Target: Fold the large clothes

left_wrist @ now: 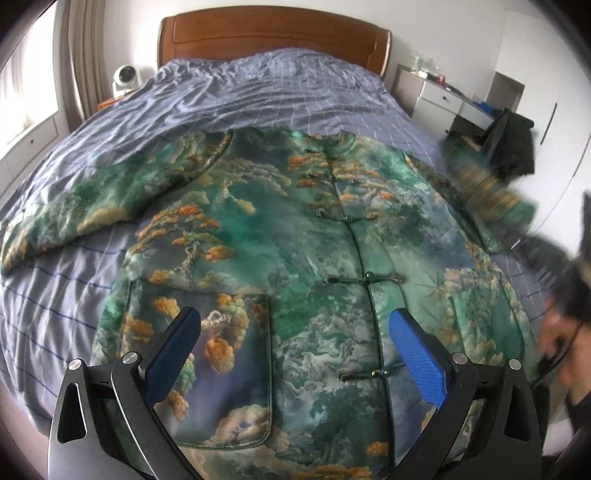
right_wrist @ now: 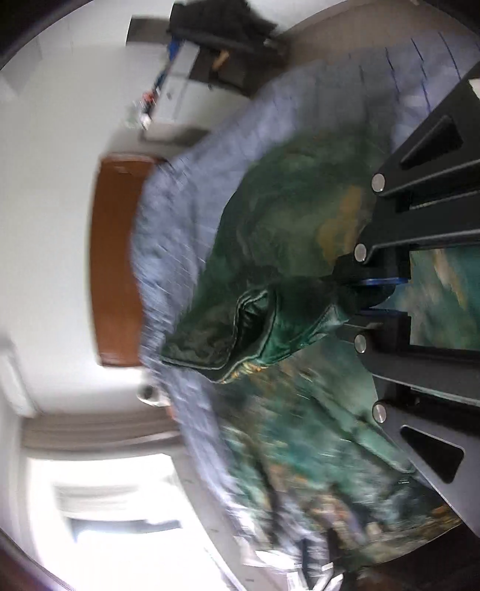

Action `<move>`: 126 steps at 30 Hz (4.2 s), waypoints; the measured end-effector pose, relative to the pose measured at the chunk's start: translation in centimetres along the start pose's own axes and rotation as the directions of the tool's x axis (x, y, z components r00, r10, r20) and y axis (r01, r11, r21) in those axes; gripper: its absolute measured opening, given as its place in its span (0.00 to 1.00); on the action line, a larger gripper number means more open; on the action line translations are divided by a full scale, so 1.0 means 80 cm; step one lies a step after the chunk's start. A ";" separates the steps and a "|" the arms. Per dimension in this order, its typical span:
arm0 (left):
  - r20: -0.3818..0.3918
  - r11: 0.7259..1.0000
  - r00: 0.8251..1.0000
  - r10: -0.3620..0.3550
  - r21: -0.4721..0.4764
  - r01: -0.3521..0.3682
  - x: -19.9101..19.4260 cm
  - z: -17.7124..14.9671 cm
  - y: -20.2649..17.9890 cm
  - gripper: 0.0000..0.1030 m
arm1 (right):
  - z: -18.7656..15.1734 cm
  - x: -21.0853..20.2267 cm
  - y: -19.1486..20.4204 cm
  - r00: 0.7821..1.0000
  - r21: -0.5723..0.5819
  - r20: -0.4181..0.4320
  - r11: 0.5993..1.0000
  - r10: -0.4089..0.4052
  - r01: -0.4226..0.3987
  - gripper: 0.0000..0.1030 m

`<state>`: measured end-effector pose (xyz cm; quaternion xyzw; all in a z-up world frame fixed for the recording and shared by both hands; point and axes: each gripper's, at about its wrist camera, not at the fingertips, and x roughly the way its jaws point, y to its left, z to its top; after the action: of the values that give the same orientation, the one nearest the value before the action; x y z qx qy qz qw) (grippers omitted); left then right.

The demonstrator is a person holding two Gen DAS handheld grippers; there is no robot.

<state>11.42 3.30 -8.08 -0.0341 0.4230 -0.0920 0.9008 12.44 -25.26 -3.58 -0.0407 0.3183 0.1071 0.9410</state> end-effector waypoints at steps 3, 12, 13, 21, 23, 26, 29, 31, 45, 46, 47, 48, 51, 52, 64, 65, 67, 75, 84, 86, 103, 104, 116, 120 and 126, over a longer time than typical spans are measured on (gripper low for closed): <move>-0.022 0.999 0.999 -0.039 -0.002 0.039 0.005 -0.004 -0.002 0.99 | -0.028 0.031 0.026 0.997 -0.033 -0.071 0.999 0.012 -0.014 0.09; -0.153 0.945 0.933 -0.326 -0.068 0.319 0.040 0.009 -0.034 0.99 | -0.090 0.026 0.042 0.977 -0.034 -0.184 0.993 0.107 -0.115 0.62; -0.167 0.934 0.919 -0.357 -0.075 0.349 0.044 0.012 -0.041 0.99 | -0.092 0.016 0.042 0.978 -0.033 -0.180 0.993 0.109 -0.116 0.62; -0.300 0.879 0.832 -0.467 -0.056 0.473 0.110 0.032 -0.137 0.97 | -0.113 -0.062 0.027 0.991 0.039 -0.100 0.995 0.092 -0.088 0.62; -0.342 0.884 0.821 -0.457 -0.074 0.462 0.132 0.029 -0.150 0.93 | -0.117 -0.076 0.026 0.993 0.062 -0.080 0.995 0.088 -0.083 0.62; -0.377 0.906 0.826 -0.419 -0.106 0.411 0.153 0.025 -0.161 0.74 | -0.121 -0.090 0.024 0.995 0.090 -0.056 0.993 0.083 -0.078 0.62; -0.395 0.920 0.832 -0.389 -0.125 0.370 0.157 0.027 -0.165 0.39 | -0.124 -0.098 0.025 0.996 0.097 -0.042 0.993 0.074 -0.070 0.62; -0.404 0.915 0.821 -0.403 -0.151 0.375 0.158 0.030 -0.167 0.17 | -0.124 -0.102 0.023 0.997 0.102 -0.037 0.993 0.066 -0.062 0.62; -0.227 0.975 0.949 -0.221 -0.016 0.223 0.167 0.148 -0.073 0.12 | -0.032 -0.056 -0.092 0.998 0.100 -0.027 0.993 -0.053 0.055 0.62; -0.243 0.978 0.948 -0.207 -0.014 0.210 0.184 0.146 -0.066 0.13 | -0.022 -0.043 -0.100 0.998 0.095 -0.035 0.994 -0.057 0.060 0.62; -0.251 0.978 0.947 -0.203 -0.011 0.206 0.192 0.146 -0.064 0.16 | -0.010 -0.025 -0.109 0.997 0.093 -0.044 0.994 -0.055 0.059 0.62; -0.255 0.979 0.946 -0.199 -0.013 0.203 0.199 0.148 -0.062 0.22 | 0.002 -0.006 -0.117 0.997 0.095 -0.054 0.994 -0.053 0.058 0.62; -0.230 0.977 0.950 -0.212 -0.024 0.212 0.202 0.154 -0.061 0.39 | 0.033 0.061 -0.140 0.993 0.121 -0.117 0.992 -0.015 0.029 0.62; -0.225 0.976 0.950 -0.217 -0.024 0.217 0.203 0.154 -0.062 0.44 | 0.043 0.089 -0.145 0.988 0.111 -0.156 0.993 -0.008 0.026 0.62; -0.279 0.989 0.954 -0.108 0.066 0.131 0.240 0.133 -0.072 0.38 | 0.024 0.263 -0.153 0.921 0.124 -0.388 0.992 0.029 0.021 0.63; -0.272 0.989 0.957 -0.100 0.075 0.125 0.237 0.134 -0.072 0.39 | 0.026 0.256 -0.151 0.923 0.112 -0.384 0.993 0.019 0.026 0.63; -0.250 0.989 0.965 -0.083 0.096 0.110 0.227 0.133 -0.077 0.39 | 0.031 0.229 -0.142 0.931 0.090 -0.365 0.995 0.003 0.032 0.63; -0.218 0.988 0.974 -0.055 0.129 0.085 0.216 0.117 -0.082 0.59 | -0.011 0.185 -0.095 0.911 0.058 -0.409 0.998 0.042 -0.020 0.63; -0.115 0.991 0.993 0.007 0.132 0.008 0.132 0.096 -0.019 0.78 | -0.005 0.164 -0.078 0.931 0.034 -0.364 0.998 -0.040 0.056 0.63; -0.105 0.994 0.994 0.017 0.105 -0.006 0.120 0.088 0.004 0.81 | -0.002 0.139 -0.069 0.942 0.040 -0.332 0.998 -0.040 0.057 0.63; -0.078 0.944 0.983 0.165 -0.276 -0.180 0.076 0.065 0.256 0.84 | -0.030 0.033 0.050 0.968 -0.018 -0.252 1.000 0.019 -0.025 0.63; -0.071 0.930 0.982 0.173 -0.318 -0.186 0.072 0.066 0.281 0.84 | -0.030 0.031 0.055 0.968 -0.019 -0.251 0.999 0.022 -0.028 0.63; -0.094 0.714 0.972 0.217 -0.663 -0.224 0.086 0.051 0.475 0.84 | -0.026 0.019 0.103 0.971 -0.048 -0.233 0.997 0.049 -0.061 0.63; -0.087 0.659 0.968 0.237 -0.717 -0.226 0.095 0.053 0.506 0.85 | -0.026 0.017 0.113 0.969 -0.053 -0.240 0.996 0.058 -0.073 0.63; -0.084 0.633 0.930 0.358 -0.710 -0.308 0.095 0.070 0.505 0.39 | -0.029 0.017 0.123 0.965 -0.050 -0.252 0.994 0.078 -0.094 0.63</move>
<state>26.03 41.34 -15.87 -0.3042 0.3948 0.2475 0.8309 9.91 -15.75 -6.31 -0.0690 0.4323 0.1516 0.8862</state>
